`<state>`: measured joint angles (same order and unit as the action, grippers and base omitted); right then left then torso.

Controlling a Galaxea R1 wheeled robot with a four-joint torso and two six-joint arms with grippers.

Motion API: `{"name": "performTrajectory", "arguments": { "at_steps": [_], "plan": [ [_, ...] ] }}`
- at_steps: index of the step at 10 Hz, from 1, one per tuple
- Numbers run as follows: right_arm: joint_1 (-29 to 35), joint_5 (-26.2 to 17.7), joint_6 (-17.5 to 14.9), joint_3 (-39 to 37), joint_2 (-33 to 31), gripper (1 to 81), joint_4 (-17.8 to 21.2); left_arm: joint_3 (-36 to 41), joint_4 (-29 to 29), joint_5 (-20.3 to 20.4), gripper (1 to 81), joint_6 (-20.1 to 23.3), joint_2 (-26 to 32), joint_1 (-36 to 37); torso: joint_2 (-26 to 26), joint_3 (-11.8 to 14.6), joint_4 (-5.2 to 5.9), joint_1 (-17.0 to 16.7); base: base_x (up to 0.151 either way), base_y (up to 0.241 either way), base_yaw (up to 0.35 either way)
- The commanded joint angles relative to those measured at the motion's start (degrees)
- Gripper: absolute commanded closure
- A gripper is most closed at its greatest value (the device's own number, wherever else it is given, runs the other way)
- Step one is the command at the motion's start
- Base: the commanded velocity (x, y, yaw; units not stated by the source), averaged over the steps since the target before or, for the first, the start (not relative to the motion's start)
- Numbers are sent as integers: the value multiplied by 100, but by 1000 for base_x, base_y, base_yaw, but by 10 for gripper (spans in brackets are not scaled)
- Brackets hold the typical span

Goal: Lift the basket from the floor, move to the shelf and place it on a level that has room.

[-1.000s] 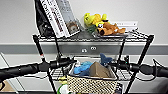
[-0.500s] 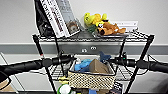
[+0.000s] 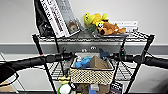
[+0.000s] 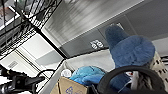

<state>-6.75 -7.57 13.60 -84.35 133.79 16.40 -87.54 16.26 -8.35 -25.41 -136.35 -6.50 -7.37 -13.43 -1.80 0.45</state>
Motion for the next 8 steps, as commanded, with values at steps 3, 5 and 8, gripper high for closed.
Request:
{"name": "performTrajectory", "arguments": {
  "at_steps": [3, 5, 8],
  "plan": [
    [1136, 352, -42, -686, 580, 811, -92, -939, -228, 36, 811, 9, -674, 1243, 2, -2, 0, 2, 0, 0, 0],
    [1101, 353, -51, -1029, 809, 811, -171, -1256, -273, -86, 811, 9, -850, 1304, 5, -2, 0, 4, 0, 0, 0],
    [1040, 353, -51, -1302, 959, 811, -225, -1572, -290, -132, 811, 26, -1034, 1331, 5, -4, 0, 6, 0, 0, 0]
  ]
}}
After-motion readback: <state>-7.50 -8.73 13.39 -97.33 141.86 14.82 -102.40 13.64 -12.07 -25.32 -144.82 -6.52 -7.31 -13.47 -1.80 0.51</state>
